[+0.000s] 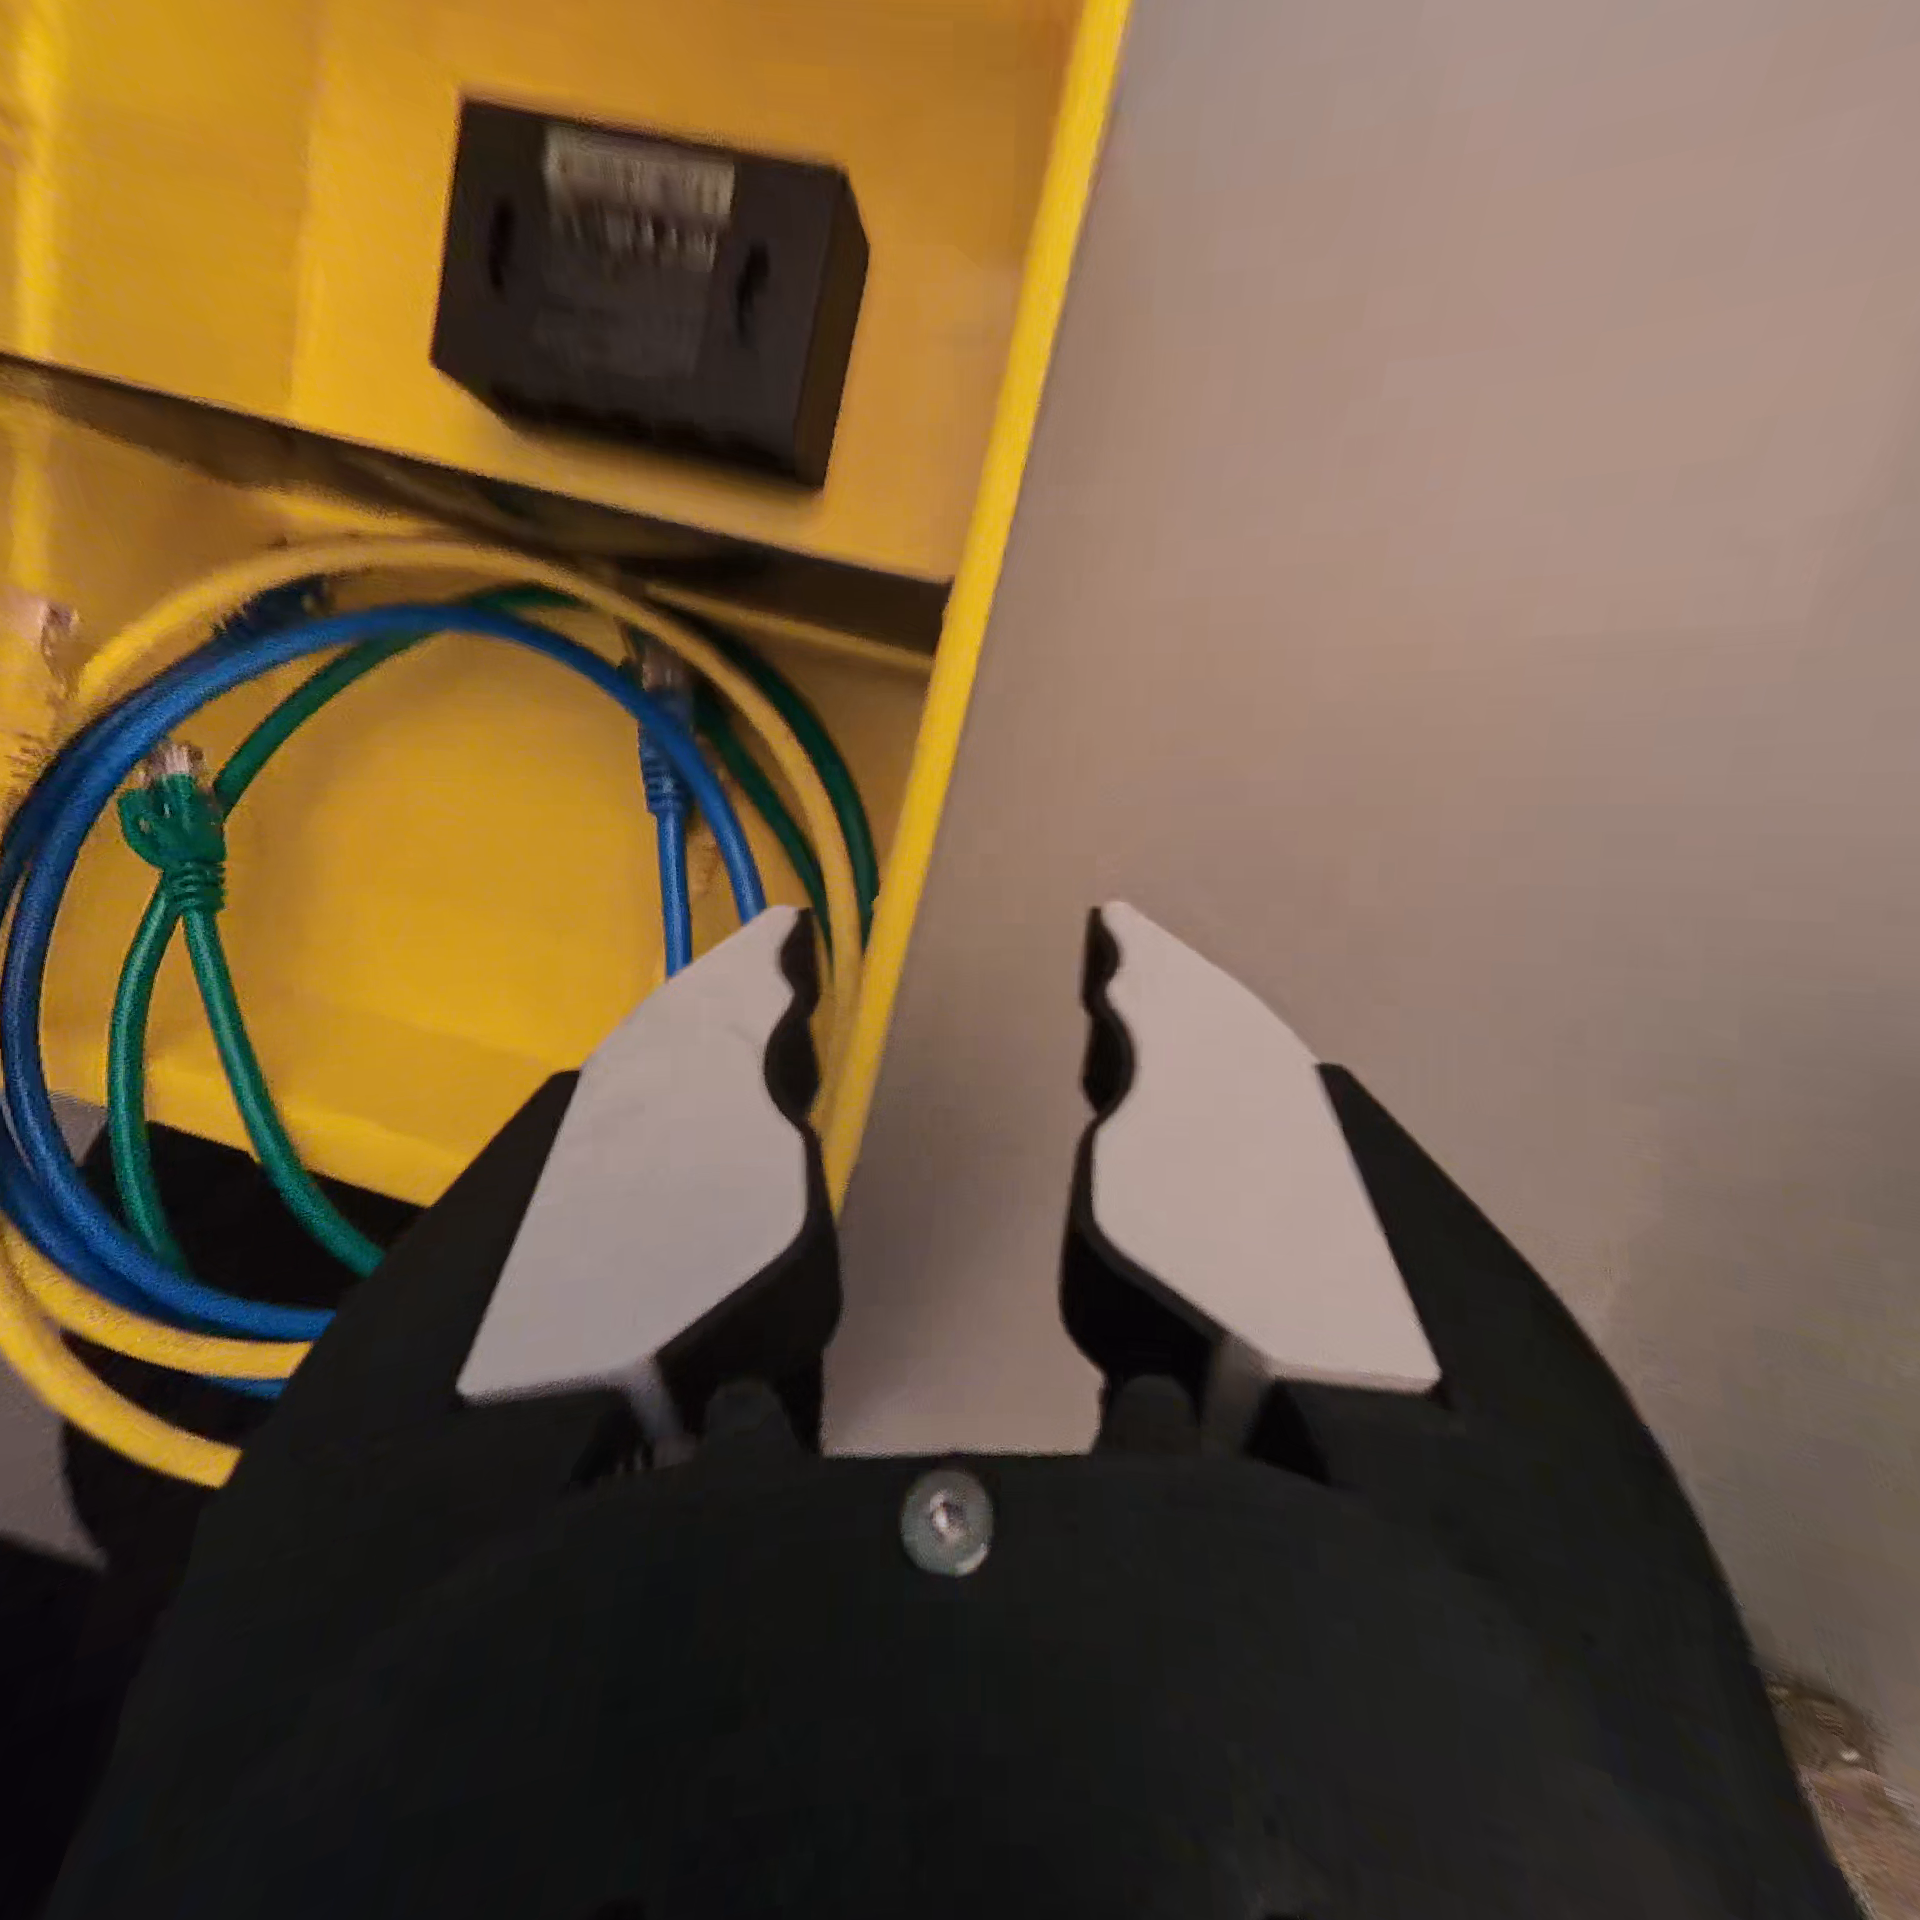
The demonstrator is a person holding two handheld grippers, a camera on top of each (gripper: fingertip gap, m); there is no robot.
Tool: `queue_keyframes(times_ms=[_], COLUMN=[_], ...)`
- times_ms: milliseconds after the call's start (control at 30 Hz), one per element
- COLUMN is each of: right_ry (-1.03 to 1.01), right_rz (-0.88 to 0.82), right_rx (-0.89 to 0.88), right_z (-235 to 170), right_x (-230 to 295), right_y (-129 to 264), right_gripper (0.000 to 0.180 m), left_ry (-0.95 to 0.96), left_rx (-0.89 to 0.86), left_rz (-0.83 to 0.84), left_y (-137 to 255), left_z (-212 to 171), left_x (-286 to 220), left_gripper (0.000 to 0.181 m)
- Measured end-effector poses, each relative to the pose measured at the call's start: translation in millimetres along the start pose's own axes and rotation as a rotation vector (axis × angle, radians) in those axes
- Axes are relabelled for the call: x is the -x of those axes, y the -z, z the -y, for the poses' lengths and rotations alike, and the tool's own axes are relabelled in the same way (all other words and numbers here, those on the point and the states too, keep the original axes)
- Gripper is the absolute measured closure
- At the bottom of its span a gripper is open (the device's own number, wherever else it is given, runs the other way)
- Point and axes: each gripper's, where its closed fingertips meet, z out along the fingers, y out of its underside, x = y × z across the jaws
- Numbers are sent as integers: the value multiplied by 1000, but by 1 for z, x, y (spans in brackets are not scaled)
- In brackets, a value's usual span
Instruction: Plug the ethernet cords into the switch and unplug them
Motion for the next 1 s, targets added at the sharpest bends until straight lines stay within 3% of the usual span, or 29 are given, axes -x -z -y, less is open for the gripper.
queue_keyframes(times_ms=[33,133,233,333,400,467,500,800,1000], right_ry=[-21,-40,12,-14,-28,-6,0,84,150], right_rz=[24,15,-101,-81,-67,-90,-106,-66,-18], right_rx=[58,139,206,224,221,226,225,198,201], right_z=[-8,-12,-14,-13,-12,-10,-8,11,20], right_x=[5,11,8,21,35,51,59,156,202], right_y=[-8,-18,-17,-20,-22,-25,-27,-50,-58], right_gripper=[146,172,172,173,173,172,172,172,170], left_ry=[29,69,89,104,119,155,159,1,-108], left_rx=[61,278,440,582,660,764,809,909,972], left_rz=[-53,-78,-170,-261,-326,-375,-377,-328,-353], left_y=[-10,-28,-33,-35,-39,-41,-42,-49,-51], left_z=[-16,-68,-109,-138,-151,-167,-173,-173,-168], left_x=[2,15,7,-8,-21,-33,-35,-66,-111], left_gripper=[120,117,115,120,128,159,160,168,158])
